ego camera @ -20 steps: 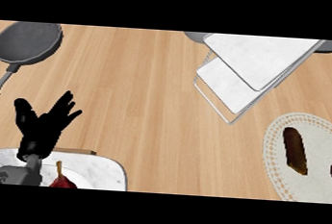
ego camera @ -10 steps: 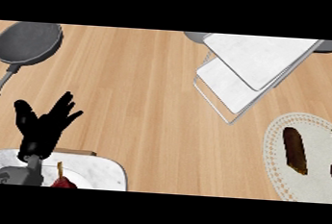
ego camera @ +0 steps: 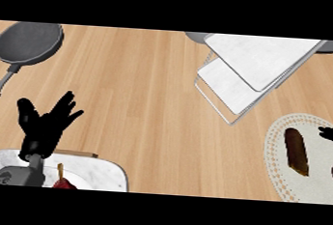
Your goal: Pick the cupcake from the placemat and place it in the tiered shelf
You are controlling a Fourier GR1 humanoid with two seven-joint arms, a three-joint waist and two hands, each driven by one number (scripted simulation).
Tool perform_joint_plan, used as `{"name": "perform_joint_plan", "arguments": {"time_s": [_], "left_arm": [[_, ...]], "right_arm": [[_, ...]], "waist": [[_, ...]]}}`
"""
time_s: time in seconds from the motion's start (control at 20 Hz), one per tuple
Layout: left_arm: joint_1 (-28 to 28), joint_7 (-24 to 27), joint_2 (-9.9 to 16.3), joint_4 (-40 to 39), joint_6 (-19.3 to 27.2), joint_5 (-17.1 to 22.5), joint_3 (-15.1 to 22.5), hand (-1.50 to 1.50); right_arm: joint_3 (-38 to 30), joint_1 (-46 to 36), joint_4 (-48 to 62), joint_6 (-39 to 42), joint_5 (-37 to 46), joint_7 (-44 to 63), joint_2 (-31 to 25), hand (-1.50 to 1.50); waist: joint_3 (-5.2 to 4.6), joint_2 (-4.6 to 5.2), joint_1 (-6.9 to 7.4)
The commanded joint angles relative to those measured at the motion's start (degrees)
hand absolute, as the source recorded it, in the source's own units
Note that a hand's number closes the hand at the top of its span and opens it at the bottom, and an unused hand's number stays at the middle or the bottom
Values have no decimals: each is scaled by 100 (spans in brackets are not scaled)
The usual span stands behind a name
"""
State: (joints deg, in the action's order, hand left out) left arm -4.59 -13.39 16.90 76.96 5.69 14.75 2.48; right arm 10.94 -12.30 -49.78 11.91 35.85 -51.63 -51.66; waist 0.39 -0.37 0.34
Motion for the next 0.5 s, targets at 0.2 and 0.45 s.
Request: {"name": "perform_joint_plan", "arguments": {"time_s": [0.2, 0.45], "left_arm": [[123, 63, -202, -356, -130, -127, -67, 0], [275, 33, -58, -144, -271, -48, -117, 0]], "right_arm": [[-58, -142, 82, -13, 372, -10, 534, -150], [629, -49, -49, -705, 1318, -777, 132, 150]], "waist": [[-40, 42, -21], [-37, 43, 4]]}}
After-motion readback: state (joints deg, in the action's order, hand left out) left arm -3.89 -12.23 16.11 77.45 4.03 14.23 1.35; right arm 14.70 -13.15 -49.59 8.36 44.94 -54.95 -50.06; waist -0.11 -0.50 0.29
